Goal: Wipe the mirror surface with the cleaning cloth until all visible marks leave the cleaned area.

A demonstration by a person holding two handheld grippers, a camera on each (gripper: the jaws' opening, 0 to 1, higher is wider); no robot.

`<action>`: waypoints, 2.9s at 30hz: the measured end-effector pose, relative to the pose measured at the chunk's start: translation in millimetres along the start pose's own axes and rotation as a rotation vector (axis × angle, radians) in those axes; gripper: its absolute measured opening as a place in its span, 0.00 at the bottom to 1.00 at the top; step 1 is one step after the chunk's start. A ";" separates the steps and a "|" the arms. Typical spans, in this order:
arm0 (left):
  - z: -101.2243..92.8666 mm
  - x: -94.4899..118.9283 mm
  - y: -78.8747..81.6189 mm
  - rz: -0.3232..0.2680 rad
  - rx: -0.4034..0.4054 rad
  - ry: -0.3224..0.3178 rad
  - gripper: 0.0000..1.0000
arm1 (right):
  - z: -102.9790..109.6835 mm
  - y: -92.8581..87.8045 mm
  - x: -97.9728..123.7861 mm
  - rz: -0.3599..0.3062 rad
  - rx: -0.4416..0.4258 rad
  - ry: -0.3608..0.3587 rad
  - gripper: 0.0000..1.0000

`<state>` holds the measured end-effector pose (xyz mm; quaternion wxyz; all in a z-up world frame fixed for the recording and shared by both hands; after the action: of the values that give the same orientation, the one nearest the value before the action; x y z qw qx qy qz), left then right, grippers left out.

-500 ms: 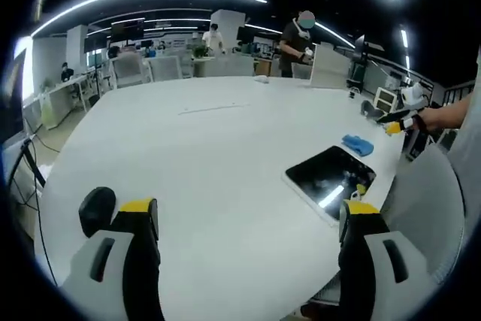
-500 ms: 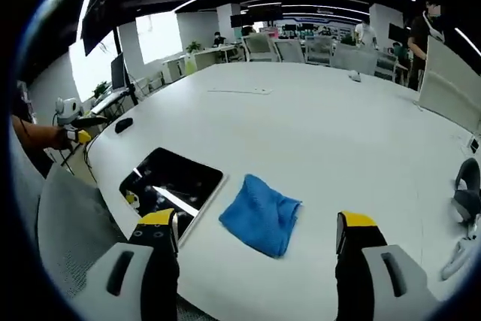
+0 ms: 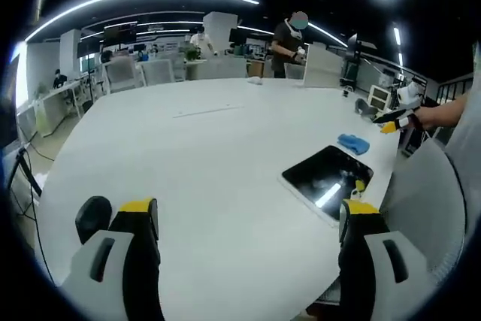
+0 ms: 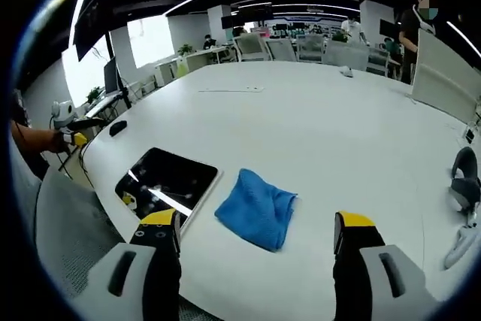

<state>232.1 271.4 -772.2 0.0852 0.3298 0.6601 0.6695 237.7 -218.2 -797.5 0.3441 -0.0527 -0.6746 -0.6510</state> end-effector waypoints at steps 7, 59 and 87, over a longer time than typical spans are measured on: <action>-1.8 0.3 -1.9 0.010 0.010 -0.014 0.99 | -2.0 4.9 -1.2 -0.010 0.024 0.004 0.84; -3.1 7.4 -9.0 0.028 0.034 0.012 0.99 | 5.9 -37.3 -96.1 0.156 0.176 -0.067 0.02; -19.1 0.3 -13.6 0.008 0.026 -0.020 0.99 | 82.2 25.1 -113.3 0.147 -0.053 0.085 0.00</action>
<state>216.9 257.3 -783.2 0.0850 0.3404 0.6665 0.6578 304.0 -96.6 -829.8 0.4179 -0.0834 -0.6361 -0.6432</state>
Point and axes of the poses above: the point that each gripper's makers call its tool centre point, and the gripper's own axes: x roughly backward along the fingers, z roughly to its left, y roughly out of its top, the point moved 1 cm from there along x, roughly backward along the fingers, and after that the axes turned 7 degrees about -z, right-handed, at the moved point
